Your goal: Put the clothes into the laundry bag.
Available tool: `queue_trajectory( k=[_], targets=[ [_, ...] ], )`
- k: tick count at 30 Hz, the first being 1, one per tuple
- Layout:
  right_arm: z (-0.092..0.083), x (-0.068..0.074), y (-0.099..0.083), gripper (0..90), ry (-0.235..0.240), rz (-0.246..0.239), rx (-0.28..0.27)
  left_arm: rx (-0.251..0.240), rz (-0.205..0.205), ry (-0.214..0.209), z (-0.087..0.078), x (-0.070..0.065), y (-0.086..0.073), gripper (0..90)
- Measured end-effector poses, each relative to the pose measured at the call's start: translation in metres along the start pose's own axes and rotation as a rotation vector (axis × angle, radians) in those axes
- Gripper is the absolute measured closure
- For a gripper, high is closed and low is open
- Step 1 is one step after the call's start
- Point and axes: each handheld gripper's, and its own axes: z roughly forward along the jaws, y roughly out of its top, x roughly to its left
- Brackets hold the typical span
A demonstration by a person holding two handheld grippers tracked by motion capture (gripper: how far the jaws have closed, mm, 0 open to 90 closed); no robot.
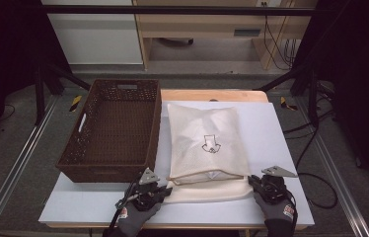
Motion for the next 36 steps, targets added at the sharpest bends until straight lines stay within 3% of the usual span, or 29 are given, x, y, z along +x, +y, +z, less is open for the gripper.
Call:
queue_trajectory(
  k=[1, 5, 7, 10, 12, 13, 14, 18, 19, 21, 23, 24, 25, 26, 29, 36],
  targets=[
    [-0.001, 0.001, -0.001, 79.1, -0.005, 0.003, 0.001, -0.005, 0.022, -0.011, -0.001, 0.001, -0.001, 78.1],
    [-0.003, 0.004, 0.001, 74.6, -0.011, -0.013, -0.01, -0.011, 0.033, -0.011, -0.004, 0.001, -0.001, 73.7],
    [-0.01, 0.008, 0.005, 65.6, -0.021, -0.028, -0.072, -0.007, 0.075, 0.009, -0.006, -0.001, 0.001, 68.1],
    [-0.016, 0.012, 0.009, 62.9, -0.005, -0.041, -0.112, -0.011, 0.078, 0.006, -0.008, -0.001, 0.002, 65.2],
    [-0.022, 0.019, 0.014, 60.9, 0.022, -0.055, -0.15, -0.018, 0.07, -0.004, -0.01, 0.0, 0.003, 63.0],
    [-0.027, 0.032, 0.022, 58.5, 0.07, -0.075, -0.181, -0.02, 0.062, -0.006, -0.011, 0.001, 0.003, 61.2],
    [-0.027, 0.032, 0.022, 58.5, 0.07, -0.075, -0.181, -0.022, 0.061, -0.005, -0.012, 0.001, 0.003, 61.2],
    [-0.027, 0.065, 0.038, 54.5, 0.161, -0.133, -0.225, -0.038, 0.037, -0.009, -0.013, 0.004, 0.004, 60.1],
    [-0.023, 0.079, 0.044, 53.7, 0.205, -0.149, -0.224, -0.036, 0.034, -0.02, -0.011, 0.005, 0.005, 63.1],
    [-0.019, 0.086, 0.047, 53.7, 0.211, -0.157, -0.211, -0.034, 0.031, -0.02, -0.01, 0.005, 0.006, 64.5],
    [-0.007, 0.096, 0.053, 56.3, 0.186, -0.199, -0.177, -0.026, 0.035, -0.017, -0.006, 0.005, 0.008, 69.2],
    [-0.007, 0.096, 0.053, 56.3, 0.186, -0.199, -0.177, -0.026, 0.035, -0.017, -0.006, 0.005, 0.008, 71.0],
    [-0.001, 0.1, 0.055, 65.2, 0.171, -0.214, -0.157, -0.022, 0.042, -0.015, -0.005, 0.005, 0.008, 73.0],
    [-0.001, 0.1, 0.055, 65.2, 0.171, -0.214, -0.157, -0.022, 0.038, -0.018, -0.005, 0.005, 0.009, 73.0],
    [0.003, 0.103, 0.053, 82.8, 0.134, -0.251, -0.143, -0.019, 0.037, -0.007, -0.007, 0.005, 0.009, 79.8],
    [0.006, 0.107, 0.045, 83.8, 0.168, -0.25, -0.102, -0.011, 0.02, 0.006, -0.009, 0.006, 0.006, 81.0]
  ],
)
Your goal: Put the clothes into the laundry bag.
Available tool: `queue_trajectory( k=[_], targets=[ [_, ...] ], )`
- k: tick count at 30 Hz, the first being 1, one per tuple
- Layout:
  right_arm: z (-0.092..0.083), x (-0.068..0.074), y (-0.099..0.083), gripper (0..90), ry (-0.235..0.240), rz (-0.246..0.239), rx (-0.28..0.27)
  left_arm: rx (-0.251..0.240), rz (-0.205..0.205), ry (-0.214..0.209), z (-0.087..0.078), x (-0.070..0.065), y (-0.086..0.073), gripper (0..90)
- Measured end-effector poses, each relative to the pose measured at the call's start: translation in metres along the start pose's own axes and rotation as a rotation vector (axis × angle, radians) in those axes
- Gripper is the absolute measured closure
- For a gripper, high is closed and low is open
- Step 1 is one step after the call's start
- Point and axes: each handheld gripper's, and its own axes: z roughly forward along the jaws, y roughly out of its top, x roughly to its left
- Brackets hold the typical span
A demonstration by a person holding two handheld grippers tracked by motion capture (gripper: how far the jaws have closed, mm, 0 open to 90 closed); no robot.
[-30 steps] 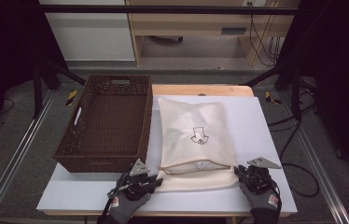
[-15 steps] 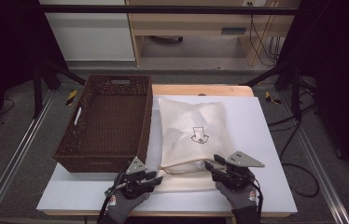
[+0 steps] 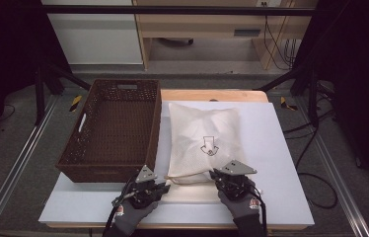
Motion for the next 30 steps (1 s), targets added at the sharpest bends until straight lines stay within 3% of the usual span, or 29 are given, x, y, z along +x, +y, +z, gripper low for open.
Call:
queue_trajectory(
  k=[7, 10, 15, 18, 19, 24, 26, 27, 28, 29, 30],
  targets=[
    [0.023, 0.005, -0.023, 84.7, 0.031, 0.016, 0.13, 0.005, -0.014, 0.004, 0.002, 0.002, -0.004, 75.8],
    [0.027, 0.005, -0.024, 84.8, 0.029, 0.02, 0.145, 0.009, -0.012, 0.008, 0.001, 0.004, -0.005, 74.2],
    [0.028, 0.004, -0.026, 83.0, 0.006, 0.033, 0.127, 0.01, -0.022, 0.004, 0.001, 0.006, -0.008, 69.5],
    [0.025, 0.003, -0.024, 75.3, 0.001, 0.06, 0.106, 0.01, -0.016, -0.004, 0.0, 0.005, -0.008, 72.0],
    [0.019, 0.002, -0.023, 70.0, 0.018, 0.062, 0.068, 0.012, -0.016, -0.006, 0.0, 0.005, -0.007, 73.3],
    [0.001, 0.003, -0.02, 62.9, 0.038, 0.074, -0.005, 0.017, -0.017, -0.01, 0.002, 0.006, -0.009, 72.8],
    [-0.007, 0.007, -0.02, 63.5, 0.042, 0.067, -0.027, 0.014, -0.017, -0.01, 0.002, 0.006, -0.008, 72.4],
    [-0.012, 0.01, -0.021, 72.1, 0.049, 0.067, -0.029, 0.015, -0.018, -0.012, 0.002, 0.005, -0.008, 73.0],
    [-0.012, 0.01, -0.021, 72.1, 0.049, 0.067, -0.029, 0.017, -0.017, -0.011, 0.002, 0.005, -0.008, 73.0],
    [-0.012, 0.013, -0.022, 81.6, 0.051, 0.076, -0.008, 0.02, -0.017, -0.012, 0.002, 0.006, -0.009, 75.8],
    [-0.012, 0.013, -0.022, 81.6, 0.051, 0.076, -0.008, 0.02, -0.017, -0.012, 0.002, 0.006, -0.009, 77.1]
  ],
)
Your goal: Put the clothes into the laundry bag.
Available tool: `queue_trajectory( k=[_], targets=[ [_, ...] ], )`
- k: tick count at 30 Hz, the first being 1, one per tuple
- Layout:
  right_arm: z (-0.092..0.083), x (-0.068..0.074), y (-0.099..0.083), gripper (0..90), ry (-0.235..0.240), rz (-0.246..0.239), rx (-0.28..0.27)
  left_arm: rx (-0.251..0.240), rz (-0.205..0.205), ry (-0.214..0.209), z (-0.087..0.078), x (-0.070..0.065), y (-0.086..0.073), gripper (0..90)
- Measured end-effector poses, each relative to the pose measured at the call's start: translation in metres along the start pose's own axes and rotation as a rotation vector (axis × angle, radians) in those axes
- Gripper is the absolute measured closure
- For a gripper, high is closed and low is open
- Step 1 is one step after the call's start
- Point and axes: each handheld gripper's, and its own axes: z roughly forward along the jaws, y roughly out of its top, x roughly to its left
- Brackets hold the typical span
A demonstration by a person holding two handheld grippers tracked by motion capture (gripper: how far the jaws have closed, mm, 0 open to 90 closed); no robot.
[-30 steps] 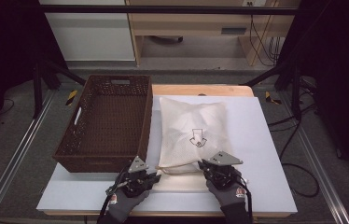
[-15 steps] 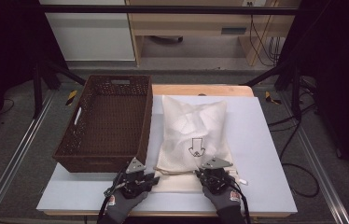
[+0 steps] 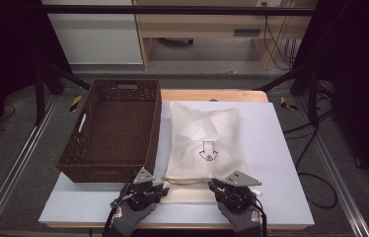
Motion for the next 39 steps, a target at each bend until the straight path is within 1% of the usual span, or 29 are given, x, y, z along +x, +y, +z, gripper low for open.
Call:
queue_trajectory(
  k=[1, 2, 3, 5, 6, 11, 12, 13, 14, 15, 16, 17, 18, 20, 21, 22, 23, 24, 26, 27, 28, 29, 30, 31, 32, 33, 34, 37, 39],
  targets=[
    [0.008, 0.002, -0.002, 88.8, 0.001, -0.001, 0.04, 0.0, 0.0, -0.001, 0.0, 0.0, 0.0, 78.7],
    [0.008, 0.002, -0.002, 88.8, 0.001, -0.001, 0.04, -0.002, -0.002, -0.002, 0.0, -0.001, 0.0, 78.7],
    [0.013, 0.003, -0.004, 90.0, -0.007, -0.009, 0.056, 0.0, 0.0, -0.002, 0.001, -0.001, 0.0, 79.9],
    [0.024, 0.004, -0.004, 90.0, -0.042, -0.034, 0.083, 0.005, 0.006, -0.002, 0.001, -0.001, 0.001, 81.7],
    [0.029, 0.003, -0.003, 90.0, -0.06, -0.033, 0.09, 0.004, 0.008, -0.002, 0.001, -0.002, 0.001, 82.3],
    [0.051, -0.002, 0.008, 90.0, -0.103, -0.027, 0.097, 0.004, 0.008, -0.003, 0.001, -0.002, 0.001, 83.3],
    [0.056, -0.003, 0.01, 90.0, -0.114, -0.029, 0.101, 0.005, 0.008, -0.003, 0.001, -0.002, 0.002, 83.5],
    [0.067, -0.006, 0.012, 90.0, -0.141, -0.029, 0.106, 0.006, 0.008, -0.003, 0.001, -0.002, 0.002, 83.8],
    [0.067, -0.006, 0.012, 90.0, -0.141, -0.029, 0.106, 0.005, 0.008, -0.004, 0.001, -0.003, 0.002, 83.8],
    [0.075, -0.011, 0.015, 90.0, -0.163, -0.013, 0.092, 0.004, 0.009, -0.005, 0.001, -0.003, 0.002, 84.1],
    [0.075, -0.011, 0.015, 90.0, -0.163, -0.013, 0.092, 0.004, 0.009, -0.005, 0.001, -0.003, 0.002, 84.2],
    [0.081, -0.013, 0.019, 90.0, -0.204, -0.007, 0.086, 0.002, 0.01, -0.004, 0.0, -0.003, 0.002, 84.3],
    [0.081, -0.013, 0.019, 90.0, -0.204, -0.007, 0.086, 0.002, 0.01, -0.004, 0.0, -0.003, 0.002, 84.3],
    [0.087, -0.016, 0.021, 90.0, -0.243, -0.016, 0.069, 0.001, 0.009, -0.005, 0.0, -0.003, 0.002, 84.3],
    [0.088, -0.016, 0.022, 90.0, -0.253, -0.016, 0.065, -0.001, 0.008, -0.006, 0.0, -0.003, 0.002, 84.3],
    [0.088, -0.016, 0.022, 90.0, -0.256, -0.012, 0.064, -0.002, 0.008, -0.005, 0.0, -0.003, 0.002, 84.2],
    [0.085, -0.017, 0.021, 90.0, -0.236, -0.015, 0.06, -0.003, 0.008, -0.005, 0.0, -0.003, 0.002, 83.9],
    [0.085, -0.017, 0.021, 90.0, -0.236, -0.015, 0.06, -0.006, 0.009, -0.005, 0.0, -0.003, 0.001, 83.9],
    [0.077, -0.017, 0.019, 85.5, -0.191, -0.005, 0.054, -0.009, 0.005, -0.006, 0.0, -0.003, 0.001, 83.1],
    [0.071, -0.017, 0.019, 83.3, -0.164, -0.003, 0.053, -0.011, 0.001, -0.012, 0.0, -0.003, 0.001, 82.6],
    [0.063, -0.016, 0.017, 81.7, -0.151, 0.008, 0.042, -0.011, -0.001, -0.017, 0.0, -0.002, 0.001, 81.5],
    [0.047, -0.016, 0.016, 78.4, -0.109, 0.013, 0.024, -0.014, -0.001, -0.018, -0.001, -0.002, 0.002, 78.8],
    [0.047, -0.016, 0.016, 78.4, -0.109, 0.013, 0.024, -0.019, -0.001, -0.017, -0.001, -0.003, 0.002, 78.8],
    [0.031, -0.015, 0.014, 77.1, -0.086, 0.01, 0.0, -0.025, 0.003, -0.015, -0.002, -0.004, 0.002, 75.1],
    [0.031, -0.015, 0.014, 77.1, -0.086, 0.01, 0.0, -0.025, 0.003, -0.015, -0.002, -0.004, 0.002, 73.7],
    [0.023, -0.016, 0.013, 77.0, -0.076, 0.013, -0.012, -0.028, 0.007, -0.011, -0.002, -0.005, 0.002, 73.7],
    [0.015, -0.017, 0.011, 76.9, -0.079, 0.017, -0.024, -0.029, 0.008, -0.009, -0.002, -0.005, 0.002, 72.7],
    [-0.001, -0.021, 0.008, 73.3, -0.114, 0.017, -0.046, -0.028, 0.007, -0.013, -0.003, -0.005, 0.002, 71.6],
    [-0.003, -0.024, 0.006, 67.5, -0.127, 0.017, -0.049, -0.028, 0.004, -0.013, -0.003, -0.004, 0.002, 71.6]
  ],
)
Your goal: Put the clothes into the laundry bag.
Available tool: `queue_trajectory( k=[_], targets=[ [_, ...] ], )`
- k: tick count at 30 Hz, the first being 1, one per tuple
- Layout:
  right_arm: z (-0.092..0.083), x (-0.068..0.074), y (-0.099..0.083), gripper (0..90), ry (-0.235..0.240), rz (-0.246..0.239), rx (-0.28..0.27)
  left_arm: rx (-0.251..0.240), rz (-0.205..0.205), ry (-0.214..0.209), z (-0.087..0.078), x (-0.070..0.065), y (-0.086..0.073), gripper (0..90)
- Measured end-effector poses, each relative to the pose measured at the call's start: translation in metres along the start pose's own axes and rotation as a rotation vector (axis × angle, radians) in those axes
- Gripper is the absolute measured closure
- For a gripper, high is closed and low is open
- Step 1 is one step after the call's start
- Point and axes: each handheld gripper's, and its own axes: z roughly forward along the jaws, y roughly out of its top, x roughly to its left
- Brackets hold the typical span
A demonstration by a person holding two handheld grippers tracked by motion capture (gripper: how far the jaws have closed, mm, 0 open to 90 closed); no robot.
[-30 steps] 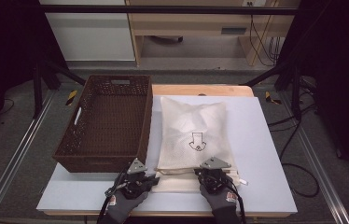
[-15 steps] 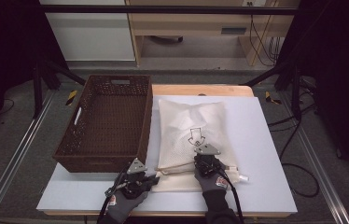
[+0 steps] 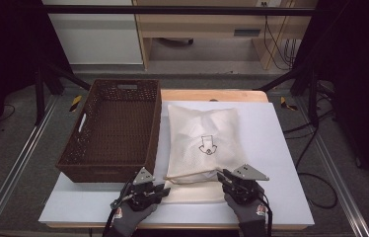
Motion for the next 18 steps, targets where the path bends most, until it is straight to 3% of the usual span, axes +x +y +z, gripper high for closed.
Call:
queue_trajectory(
  k=[3, 7, 9, 11, 12, 14, 18],
  targets=[
    [0.012, 0.001, -0.001, 59.7, -0.016, -0.035, 0.032, -0.001, 0.0, 0.0, 0.0, -0.001, 0.0, 71.8],
    [0.026, 0.006, 0.001, 56.7, -0.063, -0.073, 0.037, -0.001, -0.001, -0.001, 0.0, -0.001, 0.0, 72.3],
    [0.029, 0.007, 0.004, 63.6, -0.082, -0.078, 0.033, -0.002, -0.002, -0.002, 0.0, -0.001, 0.0, 72.5],
    [0.029, 0.005, 0.006, 81.8, -0.086, -0.077, 0.031, -0.004, -0.001, -0.005, 0.0, -0.001, 0.0, 72.7],
    [0.025, 0.005, 0.006, 88.2, -0.059, -0.075, 0.023, -0.003, 0.0, -0.006, -0.001, -0.001, 0.0, 72.9],
    [0.022, 0.005, 0.006, 88.6, -0.052, -0.079, 0.025, -0.004, 0.0, -0.009, -0.001, -0.002, 0.0, 73.0],
    [0.01, 0.006, 0.002, 88.9, 0.005, -0.084, 0.044, 0.001, -0.004, -0.009, -0.001, -0.002, 0.0, 73.5]
  ],
)
